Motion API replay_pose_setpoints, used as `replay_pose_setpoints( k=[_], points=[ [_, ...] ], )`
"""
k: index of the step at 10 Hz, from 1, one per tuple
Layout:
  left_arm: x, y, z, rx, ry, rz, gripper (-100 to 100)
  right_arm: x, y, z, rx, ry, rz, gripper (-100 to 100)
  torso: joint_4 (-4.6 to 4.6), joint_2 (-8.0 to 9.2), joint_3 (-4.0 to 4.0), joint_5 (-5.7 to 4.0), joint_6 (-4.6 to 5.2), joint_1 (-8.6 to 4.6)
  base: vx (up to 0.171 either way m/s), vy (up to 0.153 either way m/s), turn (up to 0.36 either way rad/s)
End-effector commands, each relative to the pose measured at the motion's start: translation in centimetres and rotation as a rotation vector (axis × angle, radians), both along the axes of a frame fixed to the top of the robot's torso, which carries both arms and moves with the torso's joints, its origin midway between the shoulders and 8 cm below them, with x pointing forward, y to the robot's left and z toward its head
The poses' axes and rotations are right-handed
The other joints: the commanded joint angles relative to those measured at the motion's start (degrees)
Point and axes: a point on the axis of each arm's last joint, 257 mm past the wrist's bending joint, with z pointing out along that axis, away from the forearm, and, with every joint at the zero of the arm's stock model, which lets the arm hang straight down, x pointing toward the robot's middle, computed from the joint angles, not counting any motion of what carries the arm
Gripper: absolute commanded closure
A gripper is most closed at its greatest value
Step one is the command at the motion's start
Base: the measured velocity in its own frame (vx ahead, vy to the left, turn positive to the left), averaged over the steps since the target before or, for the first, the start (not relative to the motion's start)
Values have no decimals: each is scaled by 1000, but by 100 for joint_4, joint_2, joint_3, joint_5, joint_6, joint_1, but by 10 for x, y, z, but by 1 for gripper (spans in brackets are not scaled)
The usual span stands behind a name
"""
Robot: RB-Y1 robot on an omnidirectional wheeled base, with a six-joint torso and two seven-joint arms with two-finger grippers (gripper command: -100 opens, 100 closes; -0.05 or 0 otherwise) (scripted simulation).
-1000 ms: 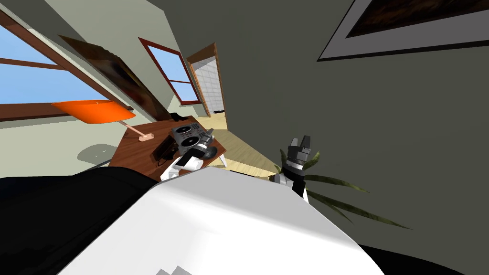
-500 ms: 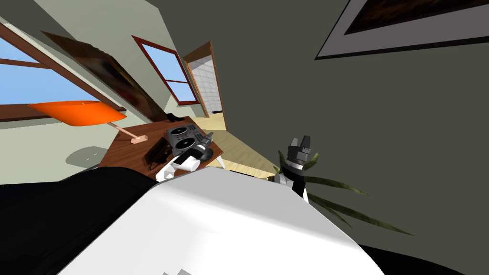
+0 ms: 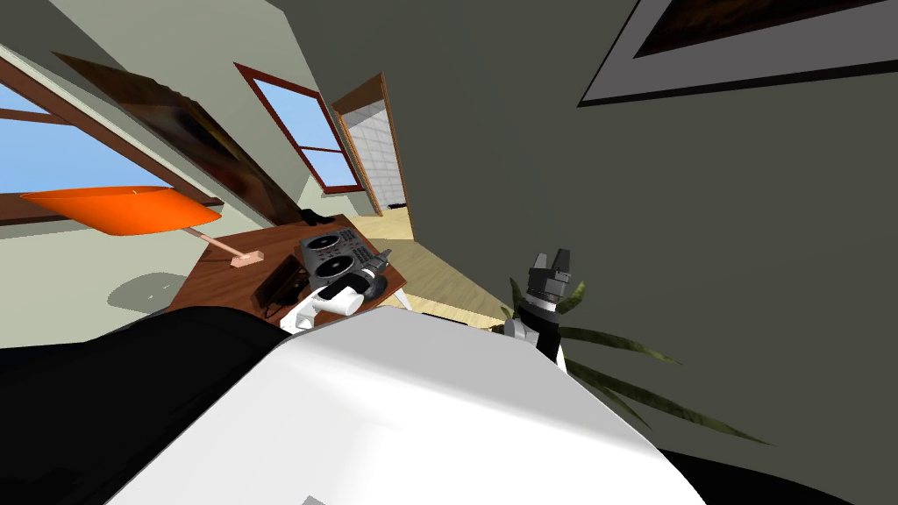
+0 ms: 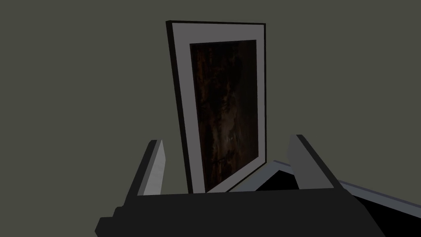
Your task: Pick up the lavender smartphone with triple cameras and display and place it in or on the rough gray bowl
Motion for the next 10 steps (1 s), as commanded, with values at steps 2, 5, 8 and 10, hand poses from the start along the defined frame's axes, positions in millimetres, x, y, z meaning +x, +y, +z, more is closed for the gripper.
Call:
replay_pose_setpoints(
  k=[2,5,8,10],
  points=[
    [-8,12,-24,19,93,8,-100,0,0,0,0,0,0,0,0,0,0,0,0,0,47,-17,-5],
    [-26,34,-58,58,236,17,-100,0,0,0,0,0,0,0,1,5,2,1,0,5,46,-9,-2],
    [-38,46,-75,80,318,24,-100,0,0,0,0,0,0,0,1,5,3,2,-1,11,42,8,2],
    [-61,70,-101,121,447,32,-100,0,0,0,0,0,0,0,1,3,2,4,0,16,53,21,9]
  ],
)
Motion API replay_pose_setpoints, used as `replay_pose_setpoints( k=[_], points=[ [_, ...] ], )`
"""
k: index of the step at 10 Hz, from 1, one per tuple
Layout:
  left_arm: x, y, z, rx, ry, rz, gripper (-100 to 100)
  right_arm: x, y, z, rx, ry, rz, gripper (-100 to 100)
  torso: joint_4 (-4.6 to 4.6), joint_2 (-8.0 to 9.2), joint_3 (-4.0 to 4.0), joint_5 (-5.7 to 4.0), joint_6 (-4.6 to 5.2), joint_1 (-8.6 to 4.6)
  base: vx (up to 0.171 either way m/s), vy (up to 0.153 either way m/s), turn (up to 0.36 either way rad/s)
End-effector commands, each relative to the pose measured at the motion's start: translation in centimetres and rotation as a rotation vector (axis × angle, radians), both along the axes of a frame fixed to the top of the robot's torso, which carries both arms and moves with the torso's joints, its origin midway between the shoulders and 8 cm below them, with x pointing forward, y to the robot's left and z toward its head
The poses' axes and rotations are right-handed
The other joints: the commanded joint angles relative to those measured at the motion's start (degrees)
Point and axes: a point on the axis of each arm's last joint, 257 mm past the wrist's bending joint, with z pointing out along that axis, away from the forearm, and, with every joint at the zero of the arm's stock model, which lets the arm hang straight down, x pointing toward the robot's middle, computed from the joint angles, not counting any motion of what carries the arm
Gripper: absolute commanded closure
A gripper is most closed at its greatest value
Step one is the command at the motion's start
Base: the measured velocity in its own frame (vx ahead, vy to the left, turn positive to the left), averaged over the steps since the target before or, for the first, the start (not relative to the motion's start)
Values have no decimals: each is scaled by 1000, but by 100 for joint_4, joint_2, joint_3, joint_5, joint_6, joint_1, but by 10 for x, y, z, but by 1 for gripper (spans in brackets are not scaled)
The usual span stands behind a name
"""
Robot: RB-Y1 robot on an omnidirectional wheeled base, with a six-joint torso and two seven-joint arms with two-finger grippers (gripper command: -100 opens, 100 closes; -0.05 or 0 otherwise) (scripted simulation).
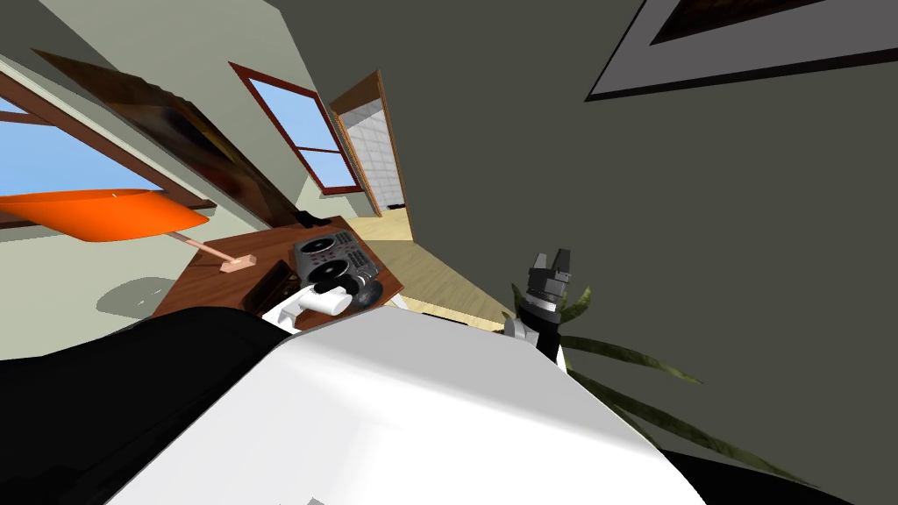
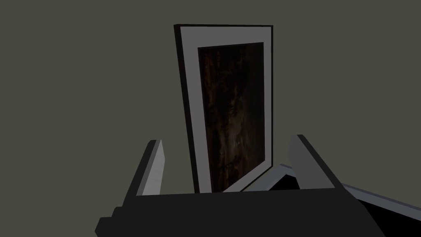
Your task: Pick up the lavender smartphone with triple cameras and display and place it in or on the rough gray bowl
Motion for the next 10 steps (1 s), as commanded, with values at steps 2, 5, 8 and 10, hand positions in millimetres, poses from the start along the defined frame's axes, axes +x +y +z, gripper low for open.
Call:
replay_pose_setpoints(
  k=[2,5,8,10],
  points=[
    [-26,22,-24,39,133,8,-100,0,0,0,0,0,0,0,0,2,1,1,1,-2,47,19,9],
    [-52,48,-41,83,257,13,-100,0,0,0,0,0,0,0,1,6,3,0,0,0,45,26,15],
    [-70,61,-50,103,336,22,-100,0,0,0,0,0,0,0,1,4,2,1,1,2,39,28,8],
    [-95,83,-59,140,444,27,-100,0,0,0,0,0,0,0,2,8,5,1,0,-1,44,29,18]
  ],
)
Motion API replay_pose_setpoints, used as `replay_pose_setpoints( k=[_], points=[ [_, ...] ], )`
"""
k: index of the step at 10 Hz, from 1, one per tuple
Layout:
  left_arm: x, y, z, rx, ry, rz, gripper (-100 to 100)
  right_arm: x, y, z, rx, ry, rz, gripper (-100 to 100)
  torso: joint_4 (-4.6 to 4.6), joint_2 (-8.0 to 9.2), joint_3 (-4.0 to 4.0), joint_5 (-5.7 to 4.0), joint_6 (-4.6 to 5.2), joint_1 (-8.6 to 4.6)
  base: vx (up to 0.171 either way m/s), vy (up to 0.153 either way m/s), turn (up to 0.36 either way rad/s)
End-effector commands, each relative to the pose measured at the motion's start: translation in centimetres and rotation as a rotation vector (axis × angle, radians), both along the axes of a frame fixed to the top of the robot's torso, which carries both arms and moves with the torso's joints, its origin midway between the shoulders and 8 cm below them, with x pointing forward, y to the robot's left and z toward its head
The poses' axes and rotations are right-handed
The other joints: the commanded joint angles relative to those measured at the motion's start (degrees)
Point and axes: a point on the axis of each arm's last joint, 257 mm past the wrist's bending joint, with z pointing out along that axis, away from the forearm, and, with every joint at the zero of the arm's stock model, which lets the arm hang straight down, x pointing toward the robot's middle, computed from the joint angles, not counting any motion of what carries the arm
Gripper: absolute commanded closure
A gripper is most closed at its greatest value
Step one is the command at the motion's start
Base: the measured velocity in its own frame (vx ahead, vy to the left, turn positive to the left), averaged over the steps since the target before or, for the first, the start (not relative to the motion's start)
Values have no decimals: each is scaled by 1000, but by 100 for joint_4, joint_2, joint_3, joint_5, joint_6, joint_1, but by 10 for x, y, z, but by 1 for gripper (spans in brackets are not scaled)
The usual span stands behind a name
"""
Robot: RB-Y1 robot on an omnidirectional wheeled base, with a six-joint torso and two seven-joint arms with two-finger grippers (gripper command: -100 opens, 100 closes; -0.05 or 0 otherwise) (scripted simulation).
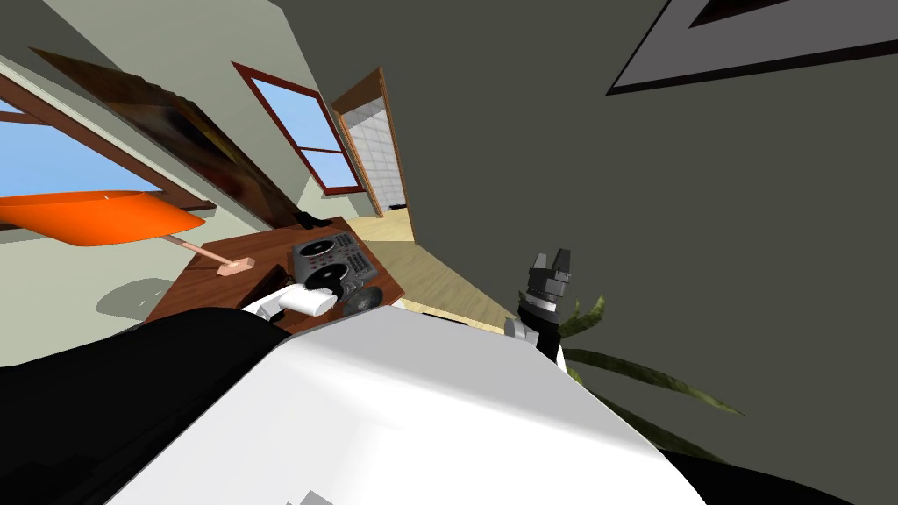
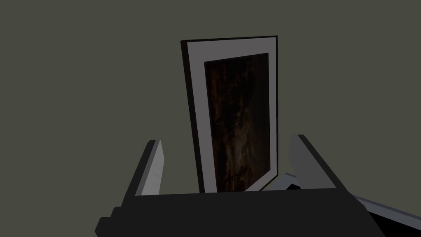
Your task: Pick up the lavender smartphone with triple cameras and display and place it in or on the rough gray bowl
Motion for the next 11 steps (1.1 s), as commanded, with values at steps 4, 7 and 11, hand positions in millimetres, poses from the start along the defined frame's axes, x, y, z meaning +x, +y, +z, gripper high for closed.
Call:
replay_pose_setpoints(
  k=[4,7,11],
  points=[
    [-33,28,-6,43,145,13,-100,0,0,0,0,0,0,0,0,-1,-1,0,1,-2,44,25,10],
    [-60,50,-7,77,257,21,-100,0,0,0,0,0,0,0,1,3,2,-1,0,-4,39,22,10],
    [-71,62,-4,95,307,24,0,0,0,0,0,0,0,0,1,5,2,0,2,-9,35,15,3]
  ],
)
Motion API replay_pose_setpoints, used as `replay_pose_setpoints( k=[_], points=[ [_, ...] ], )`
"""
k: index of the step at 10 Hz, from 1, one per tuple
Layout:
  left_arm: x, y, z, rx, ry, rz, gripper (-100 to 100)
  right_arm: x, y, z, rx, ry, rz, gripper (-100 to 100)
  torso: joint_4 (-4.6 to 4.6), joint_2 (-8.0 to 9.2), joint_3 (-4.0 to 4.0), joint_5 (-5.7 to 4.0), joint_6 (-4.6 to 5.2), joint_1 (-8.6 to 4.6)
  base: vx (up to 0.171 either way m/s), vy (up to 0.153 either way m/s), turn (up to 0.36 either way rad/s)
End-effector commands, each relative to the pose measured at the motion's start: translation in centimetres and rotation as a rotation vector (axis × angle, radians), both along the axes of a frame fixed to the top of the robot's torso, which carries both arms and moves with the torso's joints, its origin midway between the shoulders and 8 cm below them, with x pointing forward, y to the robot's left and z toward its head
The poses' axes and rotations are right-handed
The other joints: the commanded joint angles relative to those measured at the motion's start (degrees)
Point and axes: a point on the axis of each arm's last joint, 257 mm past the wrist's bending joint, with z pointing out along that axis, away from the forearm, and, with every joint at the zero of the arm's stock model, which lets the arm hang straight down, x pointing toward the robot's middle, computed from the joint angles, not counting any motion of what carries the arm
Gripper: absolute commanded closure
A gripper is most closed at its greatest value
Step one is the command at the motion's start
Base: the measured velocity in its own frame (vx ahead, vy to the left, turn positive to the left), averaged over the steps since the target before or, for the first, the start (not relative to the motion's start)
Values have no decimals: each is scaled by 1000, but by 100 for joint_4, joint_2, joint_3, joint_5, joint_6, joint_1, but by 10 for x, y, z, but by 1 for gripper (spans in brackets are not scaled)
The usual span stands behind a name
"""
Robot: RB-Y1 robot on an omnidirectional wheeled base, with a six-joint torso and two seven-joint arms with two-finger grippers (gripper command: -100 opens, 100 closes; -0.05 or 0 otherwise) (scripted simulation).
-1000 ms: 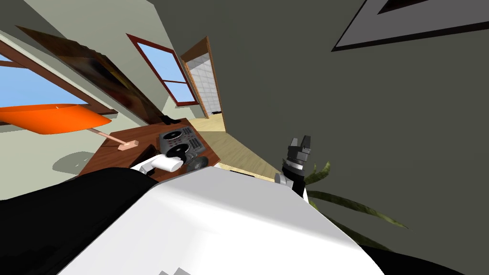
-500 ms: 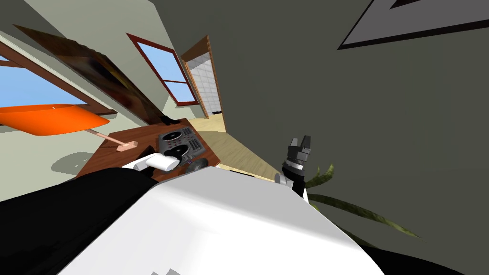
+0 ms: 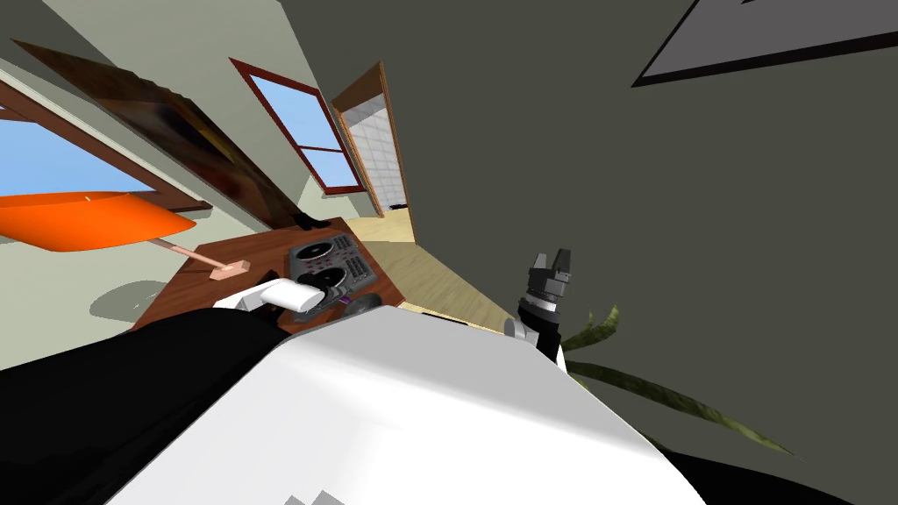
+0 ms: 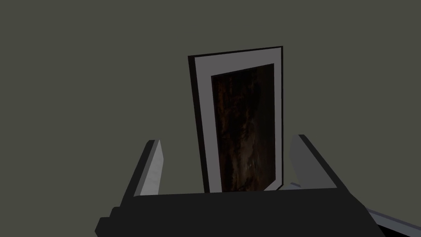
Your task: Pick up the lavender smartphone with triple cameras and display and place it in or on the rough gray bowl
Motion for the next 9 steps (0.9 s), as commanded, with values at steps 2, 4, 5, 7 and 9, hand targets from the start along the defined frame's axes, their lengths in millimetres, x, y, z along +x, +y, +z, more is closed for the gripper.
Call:
replay_pose_setpoints(
  k=[2,4,5,7,9],
  points=[
    [-6,3,-13,0,-1,15,-100,0,0,0,0,0,0,0,1,2,1,1,1,4,5,21,-64],
    [-7,3,-16,0,0,18,-100,0,0,0,0,0,0,0,1,5,3,3,1,10,1,21,-42],
    [-7,3,-17,0,-1,18,100,0,0,0,0,0,0,0,1,6,3,1,-1,5,0,0,0],
    [-7,4,-17,1,2,19,100,0,0,0,0,0,0,0,3,3,3,3,5,-1,-1,2,6],
    [-7,4,-16,1,1,19,100,0,0,0,0,0,0,0,3,5,4,3,2,0,0,0,0]
  ],
)
